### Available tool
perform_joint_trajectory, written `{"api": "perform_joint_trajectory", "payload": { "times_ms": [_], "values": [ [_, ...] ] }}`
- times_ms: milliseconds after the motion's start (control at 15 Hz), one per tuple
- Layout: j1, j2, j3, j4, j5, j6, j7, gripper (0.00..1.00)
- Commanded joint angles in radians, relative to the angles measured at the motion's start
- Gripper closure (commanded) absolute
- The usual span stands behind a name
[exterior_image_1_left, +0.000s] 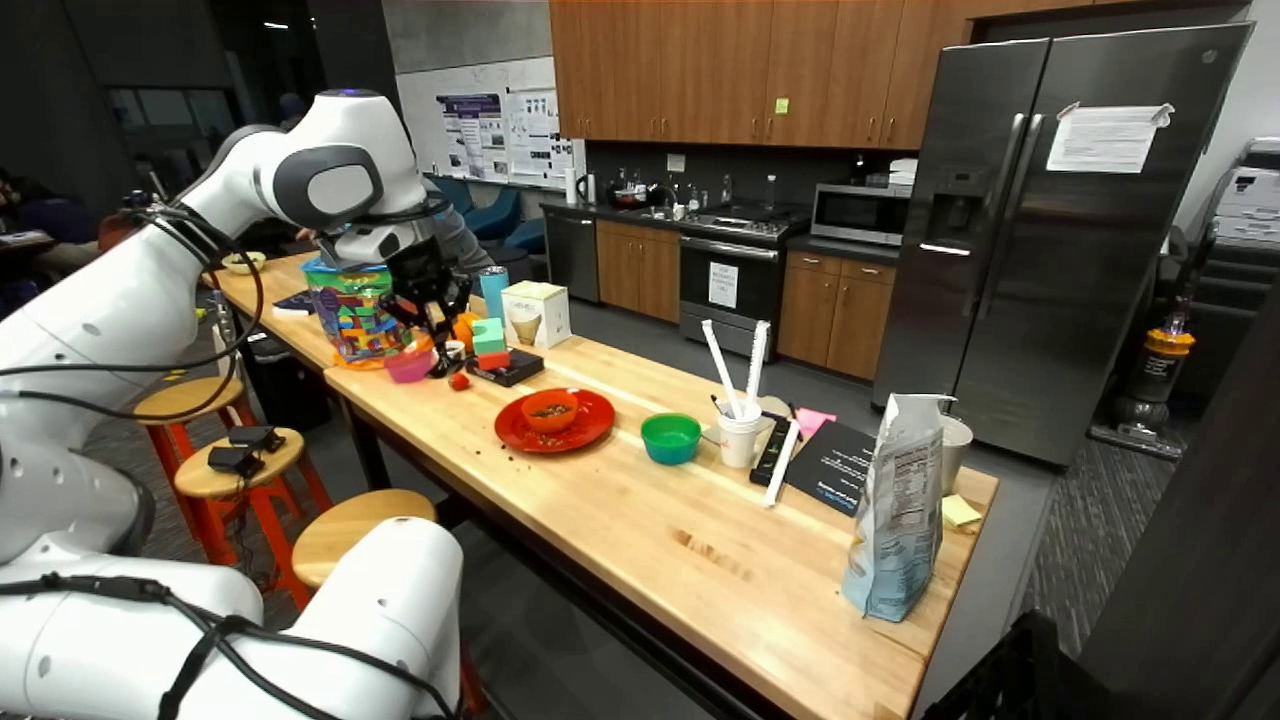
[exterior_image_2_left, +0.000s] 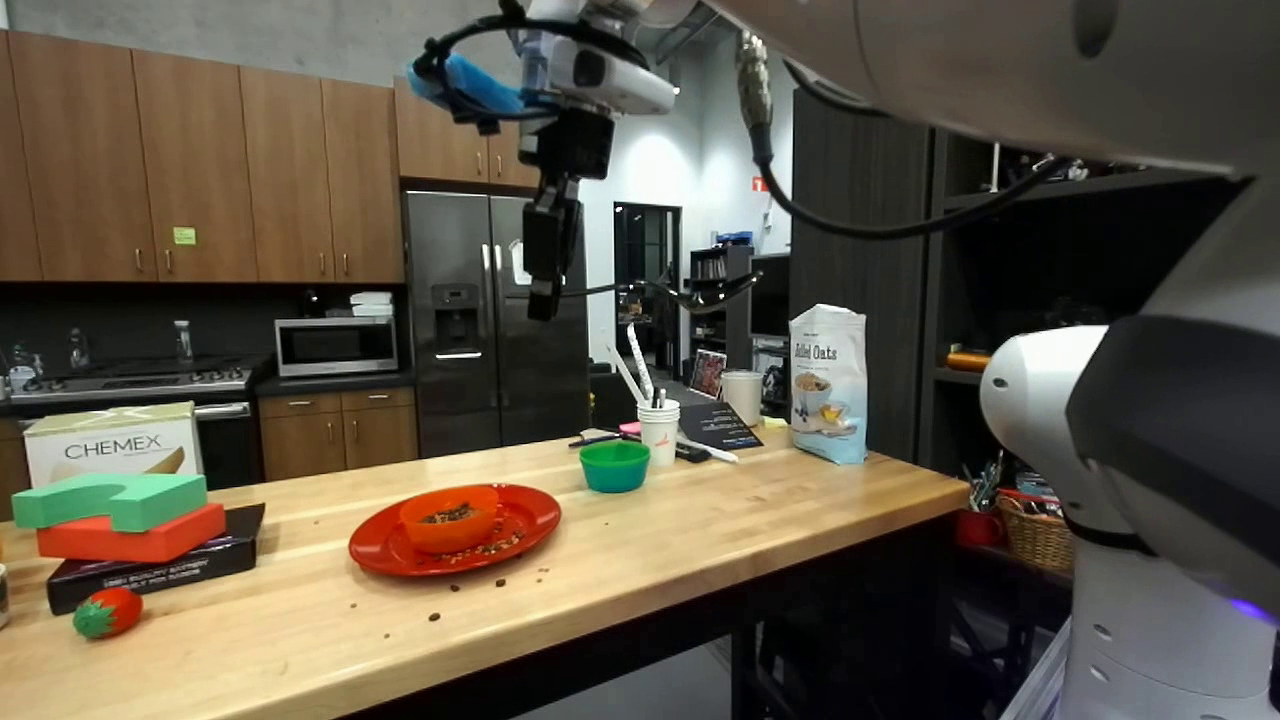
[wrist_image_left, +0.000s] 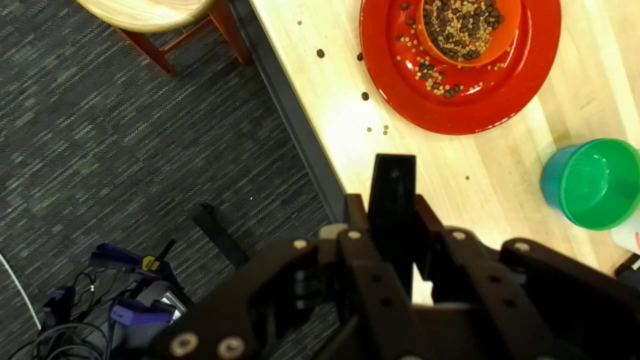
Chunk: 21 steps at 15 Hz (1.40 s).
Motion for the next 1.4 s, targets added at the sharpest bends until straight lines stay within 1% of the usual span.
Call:
{"api": "perform_joint_trajectory", "payload": {
  "times_ms": [0, 200, 400, 600, 667, 733, 1200, 1267, 1333],
  "values": [
    [-0.01, 0.009, -0.005, 0.003, 0.007, -0.012, -0.004, 0.94],
    [0.045, -0.025, -0.031, -0.002, 0.054, -0.023, -0.112, 0.94],
    [0.075, -0.042, -0.066, 0.01, 0.061, -0.061, -0.204, 0.94],
    [0.09, -0.06, -0.108, 0.019, 0.061, -0.132, -0.304, 0.94],
    [0.056, 0.01, -0.088, 0.016, 0.063, -0.109, -0.248, 0.94],
    [0.056, 0.01, -0.097, 0.018, 0.064, -0.12, -0.257, 0.76],
    [0.045, 0.022, -0.082, 0.021, 0.062, -0.117, -0.256, 0.76],
    [0.045, 0.023, -0.082, 0.021, 0.062, -0.117, -0.256, 0.94],
    [0.044, 0.022, -0.078, 0.018, 0.066, -0.117, -0.254, 0.94]
  ]
}}
